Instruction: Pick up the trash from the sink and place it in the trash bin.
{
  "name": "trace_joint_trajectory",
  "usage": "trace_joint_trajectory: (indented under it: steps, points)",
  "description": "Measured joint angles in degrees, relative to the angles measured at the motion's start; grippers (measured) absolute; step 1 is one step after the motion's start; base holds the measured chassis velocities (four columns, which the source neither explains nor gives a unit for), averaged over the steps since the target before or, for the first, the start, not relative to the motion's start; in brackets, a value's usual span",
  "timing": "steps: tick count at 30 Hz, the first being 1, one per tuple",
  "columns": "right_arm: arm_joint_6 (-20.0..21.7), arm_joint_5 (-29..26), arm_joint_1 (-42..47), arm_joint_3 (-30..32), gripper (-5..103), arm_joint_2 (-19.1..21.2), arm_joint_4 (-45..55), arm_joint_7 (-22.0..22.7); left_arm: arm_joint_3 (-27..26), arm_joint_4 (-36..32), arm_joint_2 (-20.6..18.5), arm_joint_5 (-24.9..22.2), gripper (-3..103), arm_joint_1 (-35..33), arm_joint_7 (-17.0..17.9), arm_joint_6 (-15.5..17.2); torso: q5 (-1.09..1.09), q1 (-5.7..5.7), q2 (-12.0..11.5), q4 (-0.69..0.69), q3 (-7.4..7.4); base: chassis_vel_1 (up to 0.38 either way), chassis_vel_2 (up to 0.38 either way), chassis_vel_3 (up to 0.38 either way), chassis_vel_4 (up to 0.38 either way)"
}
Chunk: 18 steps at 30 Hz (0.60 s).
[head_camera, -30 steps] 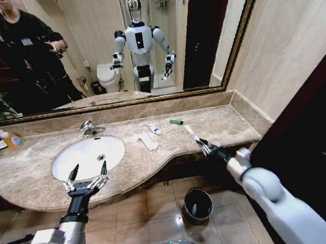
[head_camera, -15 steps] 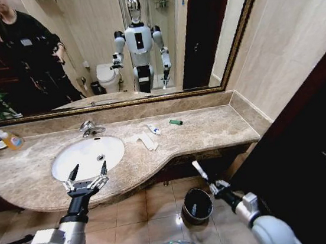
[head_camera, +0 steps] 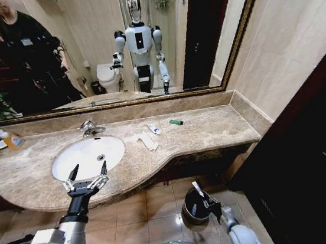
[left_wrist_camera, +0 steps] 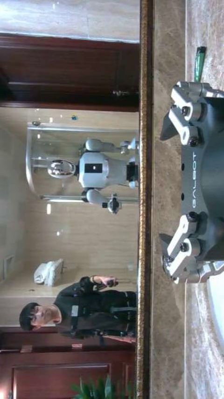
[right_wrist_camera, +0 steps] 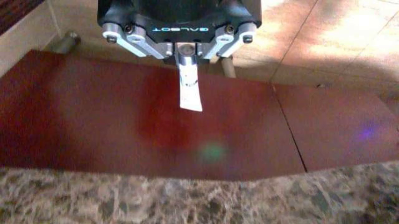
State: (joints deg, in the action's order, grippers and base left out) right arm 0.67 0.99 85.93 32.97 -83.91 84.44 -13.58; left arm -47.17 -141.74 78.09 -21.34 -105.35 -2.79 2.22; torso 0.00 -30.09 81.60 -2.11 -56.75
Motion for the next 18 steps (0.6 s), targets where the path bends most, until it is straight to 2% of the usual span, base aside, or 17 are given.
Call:
trace_joint_trajectory:
  steps: [18]
  points:
    - [-2.0,-1.1,0.7,0.5,15,1.1,-0.3,0.0,0.0,0.0,0.0,0.0,100,0.0,0.0,0.0,0.0,0.0,0.0,0.0,0.0,0.0,0.0,0.0,0.0]
